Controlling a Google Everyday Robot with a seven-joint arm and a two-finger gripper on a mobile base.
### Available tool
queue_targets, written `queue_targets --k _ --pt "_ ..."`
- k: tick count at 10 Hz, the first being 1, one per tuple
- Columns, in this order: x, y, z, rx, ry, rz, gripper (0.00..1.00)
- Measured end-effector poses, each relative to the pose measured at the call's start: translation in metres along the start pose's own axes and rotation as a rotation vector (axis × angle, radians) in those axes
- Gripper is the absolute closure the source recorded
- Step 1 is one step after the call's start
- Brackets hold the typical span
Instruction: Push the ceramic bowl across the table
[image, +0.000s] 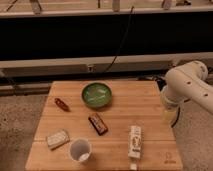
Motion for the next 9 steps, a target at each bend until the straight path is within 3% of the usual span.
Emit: queue_targets --k 7,9 --pt "-0.005 -0.006 0.001 0.009 0.006 -0.010 0.20" --pt "-0.039 -0.027 0.003 0.028 0.003 -0.049 0.20"
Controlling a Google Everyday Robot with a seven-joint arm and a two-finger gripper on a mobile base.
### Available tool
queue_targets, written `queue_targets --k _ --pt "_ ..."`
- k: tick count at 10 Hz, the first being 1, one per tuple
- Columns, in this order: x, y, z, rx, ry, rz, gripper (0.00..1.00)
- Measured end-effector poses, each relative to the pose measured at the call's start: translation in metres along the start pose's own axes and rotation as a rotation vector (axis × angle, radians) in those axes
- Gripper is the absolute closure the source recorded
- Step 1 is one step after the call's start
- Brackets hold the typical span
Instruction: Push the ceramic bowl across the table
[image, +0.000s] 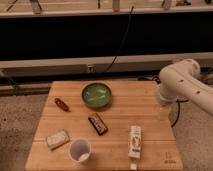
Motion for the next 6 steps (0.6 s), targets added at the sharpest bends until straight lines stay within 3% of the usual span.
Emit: queue_targets --k 6 --pt "-0.044 -0.042 0.009 0.041 0.016 -0.078 0.20"
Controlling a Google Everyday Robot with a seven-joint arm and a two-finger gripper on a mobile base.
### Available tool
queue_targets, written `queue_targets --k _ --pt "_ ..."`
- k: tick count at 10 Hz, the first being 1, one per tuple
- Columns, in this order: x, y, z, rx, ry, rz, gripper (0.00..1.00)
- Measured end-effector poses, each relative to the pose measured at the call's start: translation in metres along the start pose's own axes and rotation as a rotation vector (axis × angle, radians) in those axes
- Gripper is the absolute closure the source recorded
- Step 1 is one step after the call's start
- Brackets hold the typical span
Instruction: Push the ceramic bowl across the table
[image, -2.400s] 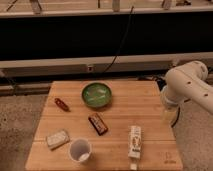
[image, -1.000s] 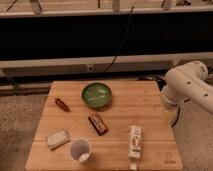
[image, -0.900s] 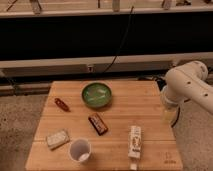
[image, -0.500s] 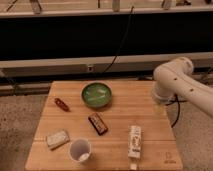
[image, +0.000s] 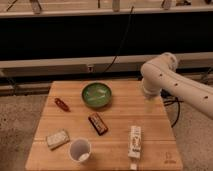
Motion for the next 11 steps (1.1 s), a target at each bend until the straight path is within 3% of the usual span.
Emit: queue_targets --k 11 --pt "-0.023 -0.043 0.036 0.033 -0.002 -0.065 0.20"
